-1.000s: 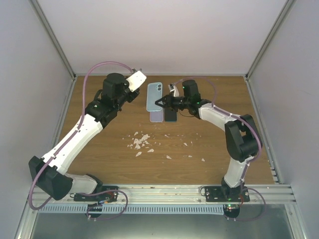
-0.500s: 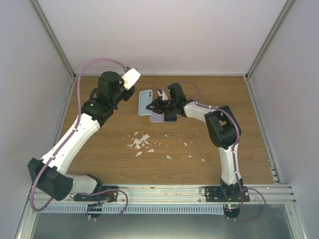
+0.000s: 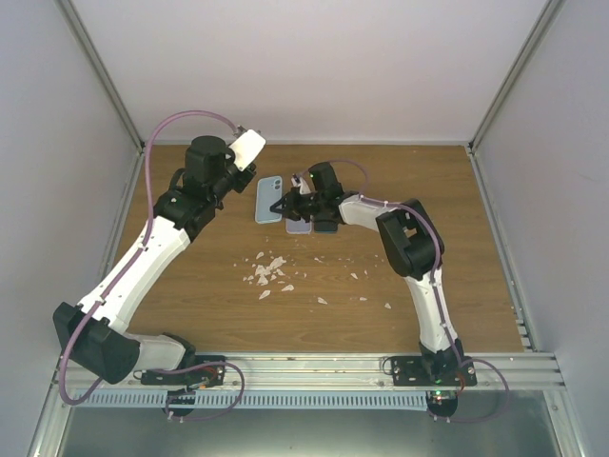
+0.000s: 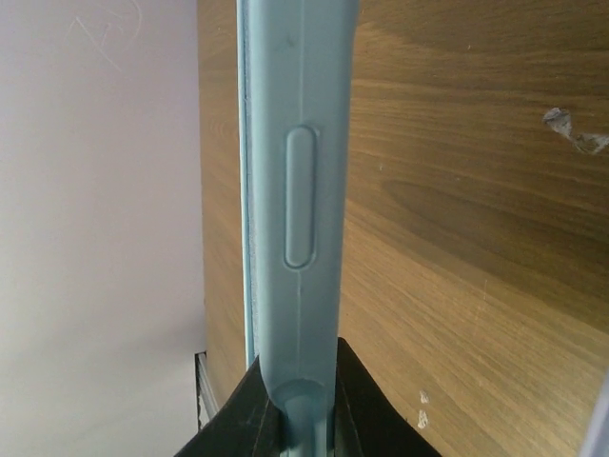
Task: Take the phone out of the phone case
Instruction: Place the phone case at the center of the board.
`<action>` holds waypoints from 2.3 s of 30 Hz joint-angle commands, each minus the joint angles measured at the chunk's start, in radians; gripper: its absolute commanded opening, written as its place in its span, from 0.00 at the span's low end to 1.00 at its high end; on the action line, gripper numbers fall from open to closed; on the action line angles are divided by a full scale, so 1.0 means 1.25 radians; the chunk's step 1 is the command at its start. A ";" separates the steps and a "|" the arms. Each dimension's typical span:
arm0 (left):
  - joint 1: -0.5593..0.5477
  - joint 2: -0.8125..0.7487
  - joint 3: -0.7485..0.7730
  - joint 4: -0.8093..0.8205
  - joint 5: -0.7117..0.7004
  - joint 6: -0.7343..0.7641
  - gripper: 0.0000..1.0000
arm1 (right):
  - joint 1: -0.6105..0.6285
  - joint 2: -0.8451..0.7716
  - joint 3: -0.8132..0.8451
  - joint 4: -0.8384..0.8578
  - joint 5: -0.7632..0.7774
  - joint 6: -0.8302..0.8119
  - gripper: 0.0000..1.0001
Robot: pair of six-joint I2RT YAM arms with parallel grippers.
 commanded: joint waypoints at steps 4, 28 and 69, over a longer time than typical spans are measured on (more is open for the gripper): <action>0.008 -0.013 0.018 0.060 0.012 -0.018 0.00 | 0.012 0.047 0.049 0.016 0.004 0.029 0.10; 0.011 -0.002 0.025 0.056 0.022 -0.038 0.00 | 0.036 0.087 0.111 -0.067 0.070 0.008 0.25; 0.010 0.011 0.058 0.043 0.037 -0.040 0.00 | 0.064 -0.124 0.025 -0.195 0.160 -0.029 0.55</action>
